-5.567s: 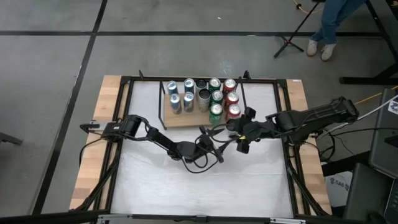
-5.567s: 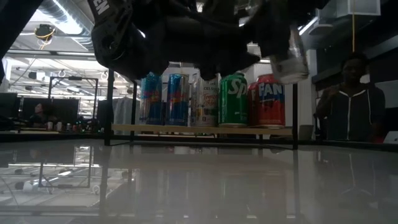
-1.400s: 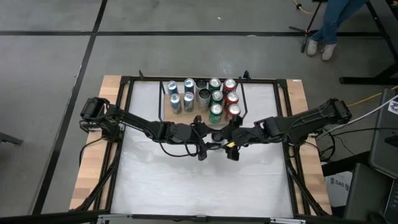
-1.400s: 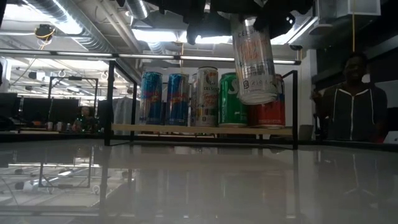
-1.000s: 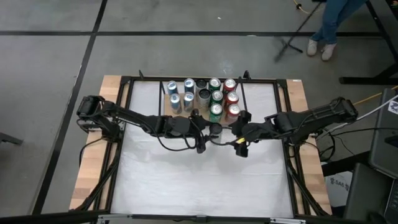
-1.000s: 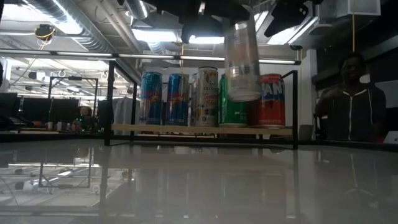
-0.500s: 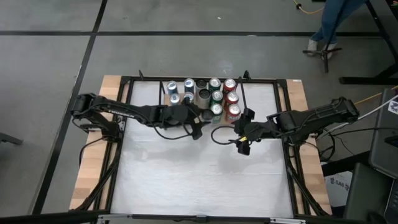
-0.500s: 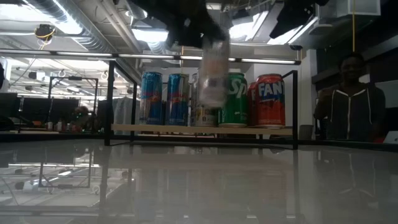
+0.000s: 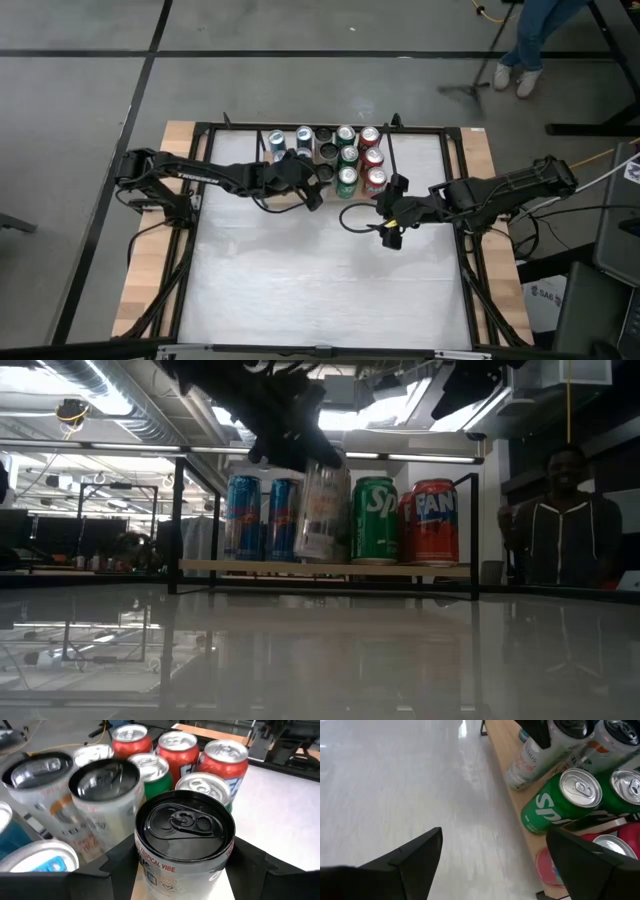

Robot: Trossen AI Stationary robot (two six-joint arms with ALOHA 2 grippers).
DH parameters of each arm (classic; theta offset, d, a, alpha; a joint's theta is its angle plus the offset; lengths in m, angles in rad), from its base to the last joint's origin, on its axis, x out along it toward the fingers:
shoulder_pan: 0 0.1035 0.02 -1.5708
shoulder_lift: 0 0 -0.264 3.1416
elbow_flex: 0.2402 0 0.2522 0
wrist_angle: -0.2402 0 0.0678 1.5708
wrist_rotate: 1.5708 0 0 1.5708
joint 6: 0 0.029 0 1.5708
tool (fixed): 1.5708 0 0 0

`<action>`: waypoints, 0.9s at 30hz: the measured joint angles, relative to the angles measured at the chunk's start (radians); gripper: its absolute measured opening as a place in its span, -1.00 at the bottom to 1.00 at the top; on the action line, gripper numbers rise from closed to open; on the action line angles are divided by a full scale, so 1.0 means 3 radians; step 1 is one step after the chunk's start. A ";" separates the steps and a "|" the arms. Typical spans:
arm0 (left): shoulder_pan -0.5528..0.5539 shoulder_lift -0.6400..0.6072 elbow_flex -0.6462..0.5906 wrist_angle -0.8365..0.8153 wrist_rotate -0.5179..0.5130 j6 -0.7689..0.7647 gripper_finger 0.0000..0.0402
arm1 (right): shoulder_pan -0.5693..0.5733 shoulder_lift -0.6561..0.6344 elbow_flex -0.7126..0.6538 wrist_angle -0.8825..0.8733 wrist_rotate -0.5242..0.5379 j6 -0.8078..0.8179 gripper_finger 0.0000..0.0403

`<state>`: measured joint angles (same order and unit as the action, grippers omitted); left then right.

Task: Sort soda cans
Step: Put the white-yellow soda can on the shelf and align with the other white-yellow soda cans

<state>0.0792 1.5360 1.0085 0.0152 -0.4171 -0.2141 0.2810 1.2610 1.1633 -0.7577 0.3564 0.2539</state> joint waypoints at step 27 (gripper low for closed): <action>0.0051 0.0000 -0.0216 0.0461 -0.0063 -0.0064 0.45 | 0.0000 0.0001 0.0000 0.0006 0.0095 -0.0004 0.72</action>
<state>0.0945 1.5360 0.9436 0.1535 -0.4360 -0.2333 0.2810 1.2612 1.1633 -0.7559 0.3847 0.2527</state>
